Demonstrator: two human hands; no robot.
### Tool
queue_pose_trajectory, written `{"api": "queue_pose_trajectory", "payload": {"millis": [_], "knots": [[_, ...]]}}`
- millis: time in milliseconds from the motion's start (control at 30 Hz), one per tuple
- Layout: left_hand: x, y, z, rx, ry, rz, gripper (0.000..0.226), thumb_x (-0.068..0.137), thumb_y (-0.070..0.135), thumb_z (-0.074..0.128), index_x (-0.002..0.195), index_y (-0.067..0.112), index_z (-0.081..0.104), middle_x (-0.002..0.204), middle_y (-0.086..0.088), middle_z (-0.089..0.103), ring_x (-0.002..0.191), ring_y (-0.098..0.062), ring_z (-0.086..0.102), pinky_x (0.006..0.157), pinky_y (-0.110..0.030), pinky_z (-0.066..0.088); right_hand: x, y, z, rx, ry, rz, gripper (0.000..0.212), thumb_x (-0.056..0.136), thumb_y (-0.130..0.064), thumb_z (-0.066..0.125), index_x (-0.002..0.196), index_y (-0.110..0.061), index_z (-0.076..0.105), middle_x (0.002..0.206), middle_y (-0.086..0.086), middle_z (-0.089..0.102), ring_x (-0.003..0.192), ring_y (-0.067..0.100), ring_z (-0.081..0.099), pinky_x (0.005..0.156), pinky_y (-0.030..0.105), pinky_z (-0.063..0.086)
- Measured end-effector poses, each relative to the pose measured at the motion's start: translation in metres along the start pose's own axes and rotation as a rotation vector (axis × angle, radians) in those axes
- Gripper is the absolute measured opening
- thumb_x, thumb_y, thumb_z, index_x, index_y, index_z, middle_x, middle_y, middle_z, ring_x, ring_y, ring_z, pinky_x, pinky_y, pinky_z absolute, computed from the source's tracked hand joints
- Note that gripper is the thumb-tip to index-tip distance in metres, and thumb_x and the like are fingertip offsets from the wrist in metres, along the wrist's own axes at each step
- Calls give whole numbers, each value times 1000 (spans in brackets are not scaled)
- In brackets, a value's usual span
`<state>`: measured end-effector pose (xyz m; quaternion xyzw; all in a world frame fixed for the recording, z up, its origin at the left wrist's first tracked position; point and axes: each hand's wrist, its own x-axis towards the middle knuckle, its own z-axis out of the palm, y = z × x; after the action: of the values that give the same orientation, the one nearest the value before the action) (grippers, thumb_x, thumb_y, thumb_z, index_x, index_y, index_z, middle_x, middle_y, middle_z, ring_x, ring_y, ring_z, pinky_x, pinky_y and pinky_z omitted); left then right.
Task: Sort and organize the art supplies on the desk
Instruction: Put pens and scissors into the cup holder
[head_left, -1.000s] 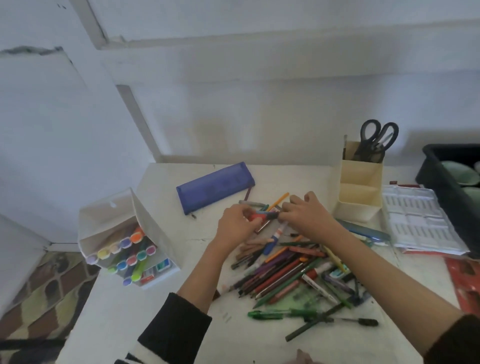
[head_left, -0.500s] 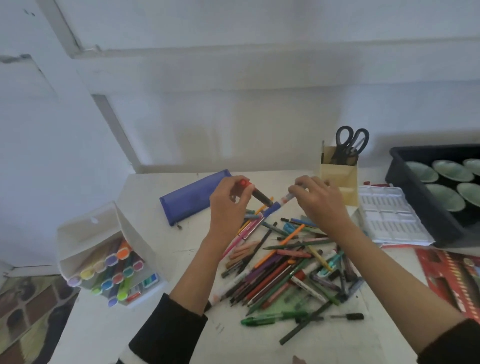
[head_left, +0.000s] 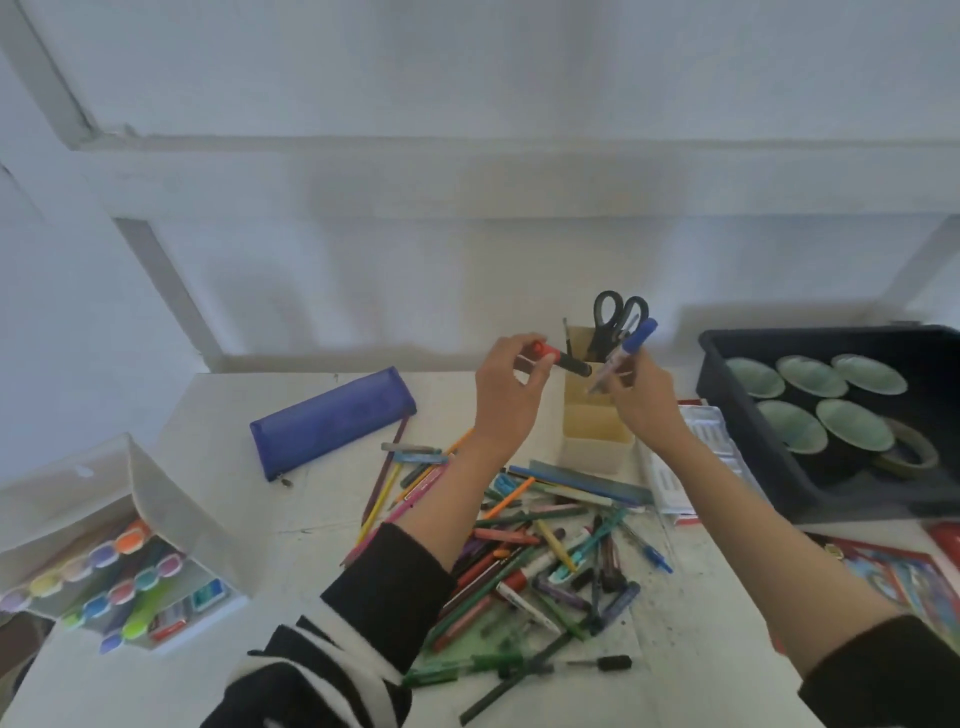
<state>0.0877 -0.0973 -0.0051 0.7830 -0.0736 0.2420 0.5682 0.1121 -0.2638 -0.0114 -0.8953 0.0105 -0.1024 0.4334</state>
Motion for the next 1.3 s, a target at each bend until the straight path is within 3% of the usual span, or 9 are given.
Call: {"api": "queue_pose_trajectory", "payload": {"millis": [100, 233, 433, 567, 633, 800, 933, 1100, 1300], "knots": [[5, -7, 19, 91, -78, -17, 20, 87, 6, 64, 108, 4, 65, 98, -10, 64, 76, -1, 55, 70, -8, 44, 5, 1, 2, -80, -131, 14, 19, 96, -13, 50, 111, -2, 53, 99, 11, 62, 79, 17, 53, 73, 26, 40], [7, -15, 17, 224, -300, -188, 40, 92, 16, 61, 130, 10, 54, 110, -7, 62, 80, -14, 55, 83, -30, 49, 7, 0, 7, -94, -200, -58, 28, 94, -14, 53, 120, -4, 54, 115, 12, 61, 83, 17, 54, 73, 23, 39], [-14, -31, -28, 305, -334, -259, 27, 91, 11, 60, 117, 13, 64, 111, -4, 65, 80, -13, 57, 61, -5, 41, -11, 3, 6, -47, 10, -364, 27, 89, -5, 58, 116, -5, 56, 113, 9, 54, 66, 12, 51, 62, 7, 36], [-49, -41, -68, 342, -373, -335, 22, 90, 6, 59, 110, 11, 68, 107, -2, 65, 84, -13, 58, 64, -5, 45, -39, 19, 7, -69, -177, -529, 21, 85, 6, 57, 103, -4, 63, 96, 3, 61, 66, 13, 51, 64, 12, 34], [-69, -45, -88, 368, -372, -349, 21, 89, 5, 60, 107, 13, 70, 105, 3, 66, 85, -12, 60, 73, -10, 47, -52, 29, 7, -120, -400, -490, 16, 85, 4, 60, 95, -7, 66, 85, -2, 61, 65, 4, 50, 65, 15, 36], [-117, -51, -135, 419, -272, -474, 18, 86, 9, 66, 102, 18, 71, 96, 9, 67, 78, -4, 61, 63, -2, 41, -72, 57, 10, -366, -780, -409, 9, 86, -14, 66, 93, -18, 69, 85, -14, 58, 80, 4, 54, 70, 10, 40], [-148, -53, -148, 443, -185, -461, 24, 84, 1, 65, 97, 21, 71, 92, 11, 68, 76, 1, 62, 64, -1, 40, -74, 61, 15, -509, -814, -484, 8, 86, -23, 66, 92, -20, 68, 83, -15, 52, 80, 4, 50, 73, 17, 42], [-174, -49, -140, 398, -118, -450, 29, 82, -7, 63, 92, 19, 72, 92, 14, 68, 82, 7, 60, 67, -4, 45, -79, 56, 26, -573, -807, -489, 12, 86, -30, 66, 95, -23, 70, 93, -10, 63, 85, 6, 52, 77, 27, 48], [-169, -28, -116, 353, -178, -320, 31, 81, -11, 64, 92, 18, 69, 104, 17, 62, 87, 15, 58, 71, -2, 43, -77, 48, 28, -694, -803, -491, 20, 84, -37, 67, 101, -27, 70, 103, -9, 65, 98, 11, 56, 84, 31, 46]]}}
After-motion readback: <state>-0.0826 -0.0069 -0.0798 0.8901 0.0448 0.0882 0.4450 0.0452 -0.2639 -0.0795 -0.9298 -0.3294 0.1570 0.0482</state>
